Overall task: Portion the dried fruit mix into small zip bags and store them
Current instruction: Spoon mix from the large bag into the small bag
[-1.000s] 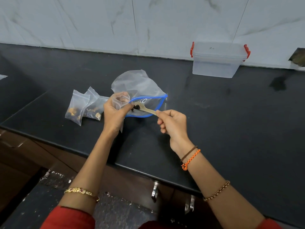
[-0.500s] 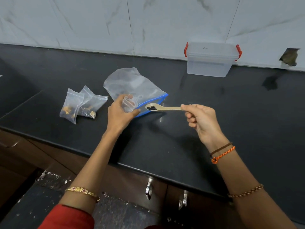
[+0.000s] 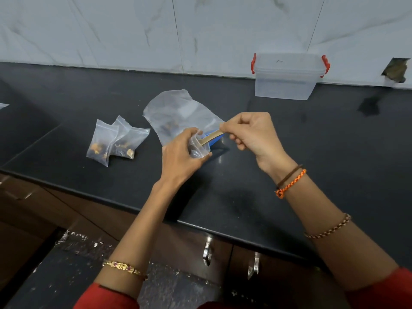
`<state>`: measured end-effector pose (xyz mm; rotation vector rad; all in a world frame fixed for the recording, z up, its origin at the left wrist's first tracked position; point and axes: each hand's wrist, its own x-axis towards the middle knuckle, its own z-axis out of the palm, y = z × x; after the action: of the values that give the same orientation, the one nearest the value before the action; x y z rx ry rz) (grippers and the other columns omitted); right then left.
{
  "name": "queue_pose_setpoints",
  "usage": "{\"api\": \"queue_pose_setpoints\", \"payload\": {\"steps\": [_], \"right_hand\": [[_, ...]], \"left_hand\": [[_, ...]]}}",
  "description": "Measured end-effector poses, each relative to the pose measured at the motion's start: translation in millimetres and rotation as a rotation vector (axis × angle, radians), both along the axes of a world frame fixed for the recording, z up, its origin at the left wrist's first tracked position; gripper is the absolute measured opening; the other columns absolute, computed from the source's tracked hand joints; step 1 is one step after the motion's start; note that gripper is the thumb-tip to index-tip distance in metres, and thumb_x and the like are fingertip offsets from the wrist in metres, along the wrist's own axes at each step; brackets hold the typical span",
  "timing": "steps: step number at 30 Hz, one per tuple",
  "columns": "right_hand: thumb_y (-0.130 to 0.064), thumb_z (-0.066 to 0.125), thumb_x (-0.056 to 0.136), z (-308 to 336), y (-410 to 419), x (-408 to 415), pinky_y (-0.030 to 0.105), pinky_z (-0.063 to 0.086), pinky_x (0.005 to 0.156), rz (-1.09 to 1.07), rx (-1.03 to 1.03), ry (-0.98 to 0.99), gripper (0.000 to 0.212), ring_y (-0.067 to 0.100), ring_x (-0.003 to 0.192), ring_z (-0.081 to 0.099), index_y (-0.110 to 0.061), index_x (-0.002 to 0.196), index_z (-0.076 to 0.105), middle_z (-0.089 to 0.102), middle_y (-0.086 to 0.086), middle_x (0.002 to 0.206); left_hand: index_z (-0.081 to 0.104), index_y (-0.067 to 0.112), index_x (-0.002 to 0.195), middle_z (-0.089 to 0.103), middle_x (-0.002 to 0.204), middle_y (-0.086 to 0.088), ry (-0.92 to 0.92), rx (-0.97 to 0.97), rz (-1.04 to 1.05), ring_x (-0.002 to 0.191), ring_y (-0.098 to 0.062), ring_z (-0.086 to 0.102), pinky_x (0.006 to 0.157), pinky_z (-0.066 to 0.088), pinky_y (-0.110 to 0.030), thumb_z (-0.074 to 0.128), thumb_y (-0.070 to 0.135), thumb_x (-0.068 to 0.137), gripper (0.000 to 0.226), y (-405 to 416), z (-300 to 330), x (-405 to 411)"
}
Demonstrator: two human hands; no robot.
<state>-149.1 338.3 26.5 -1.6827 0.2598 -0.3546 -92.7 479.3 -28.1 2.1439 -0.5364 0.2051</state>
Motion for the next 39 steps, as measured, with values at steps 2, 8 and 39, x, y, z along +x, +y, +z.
{"api": "queue_pose_setpoints", "payload": {"steps": [2,8,39], "right_hand": [[-0.010,0.068,0.080,-3.6,9.2,3.9,0.014,0.036,0.040,-0.022,-0.093,-0.079,0.017,0.000,0.038,0.044,-0.008,0.063,0.064,0.052,-0.011,0.042],[-0.018,0.068,0.081,-11.2,19.5,2.0,0.015,0.038,0.054,-0.003,-0.572,-0.316,0.010,0.003,0.048,0.046,-0.014,0.073,0.072,0.058,-0.008,0.057],[-0.009,0.058,0.085,-57.4,24.8,17.6,0.032,0.052,0.067,-0.234,-0.280,0.016,0.016,0.024,0.067,0.065,-0.014,0.070,0.057,0.067,0.008,0.069]], "left_hand": [[0.058,0.014,0.113,0.065,0.097,0.005,0.012,-0.007,-0.002,0.087,-0.019,0.063,0.085,0.050,-0.041,0.066,0.040,0.060,0.059,-0.8,-1.3,1.1],[0.058,0.019,0.112,0.069,0.098,0.002,0.076,-0.042,0.020,0.089,-0.018,0.065,0.081,0.052,-0.041,0.070,0.040,0.064,0.054,2.3,-4.3,7.7],[0.061,0.013,0.108,0.062,0.091,0.001,0.161,-0.288,0.345,0.086,-0.018,0.056,0.082,0.046,-0.028,0.066,0.011,0.078,0.031,27.8,-6.4,22.7]]}}
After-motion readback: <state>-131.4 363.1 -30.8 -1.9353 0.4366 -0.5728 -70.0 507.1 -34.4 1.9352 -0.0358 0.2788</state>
